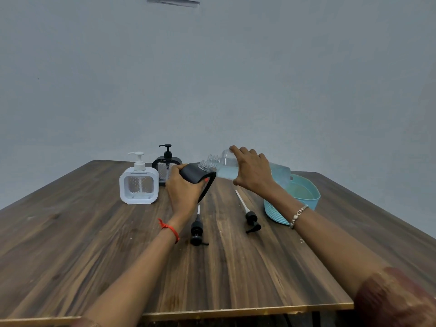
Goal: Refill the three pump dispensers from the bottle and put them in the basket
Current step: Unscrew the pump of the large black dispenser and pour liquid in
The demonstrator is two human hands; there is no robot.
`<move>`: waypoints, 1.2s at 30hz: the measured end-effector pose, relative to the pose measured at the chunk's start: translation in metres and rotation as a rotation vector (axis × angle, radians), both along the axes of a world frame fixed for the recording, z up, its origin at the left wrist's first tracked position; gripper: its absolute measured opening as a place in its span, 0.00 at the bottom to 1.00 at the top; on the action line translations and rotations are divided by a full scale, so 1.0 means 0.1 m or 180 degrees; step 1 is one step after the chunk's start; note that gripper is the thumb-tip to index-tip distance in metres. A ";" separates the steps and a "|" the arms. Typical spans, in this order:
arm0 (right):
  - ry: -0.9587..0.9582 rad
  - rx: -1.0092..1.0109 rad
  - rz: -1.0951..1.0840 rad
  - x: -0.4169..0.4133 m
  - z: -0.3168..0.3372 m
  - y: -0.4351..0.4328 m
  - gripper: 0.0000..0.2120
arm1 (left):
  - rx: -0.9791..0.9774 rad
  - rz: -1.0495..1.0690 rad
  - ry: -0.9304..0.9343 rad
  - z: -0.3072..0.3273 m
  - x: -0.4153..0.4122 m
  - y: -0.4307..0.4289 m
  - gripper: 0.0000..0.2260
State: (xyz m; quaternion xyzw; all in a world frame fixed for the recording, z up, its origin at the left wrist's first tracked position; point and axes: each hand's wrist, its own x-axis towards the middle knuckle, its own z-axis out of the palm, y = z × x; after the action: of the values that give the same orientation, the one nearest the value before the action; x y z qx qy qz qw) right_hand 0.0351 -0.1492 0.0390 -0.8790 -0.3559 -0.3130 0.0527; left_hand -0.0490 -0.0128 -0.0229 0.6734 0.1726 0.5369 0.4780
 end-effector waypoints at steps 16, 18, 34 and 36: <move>-0.0017 -0.0034 0.0019 -0.03 0.04 0.02 0.35 | -0.0047 0.0021 0.0036 0.03 -0.03 0.03 0.27; -0.0011 -0.0031 0.0022 -0.04 0.05 0.02 0.35 | -0.0054 0.0015 0.0049 0.03 -0.04 0.03 0.27; 0.0014 -0.0006 0.0044 -0.05 0.06 0.04 0.35 | -0.0056 -0.0012 0.0000 0.06 -0.11 0.01 0.26; 0.0021 -0.0016 0.0046 -0.05 0.06 0.05 0.35 | -0.0054 -0.0018 0.0001 0.06 -0.11 0.01 0.26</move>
State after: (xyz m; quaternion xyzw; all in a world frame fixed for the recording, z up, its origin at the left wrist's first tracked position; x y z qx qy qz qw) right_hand 0.0303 -0.1446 0.0450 -0.8776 -0.3628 -0.3087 0.0539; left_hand -0.0598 -0.0120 -0.0167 0.6700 0.1753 0.5339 0.4851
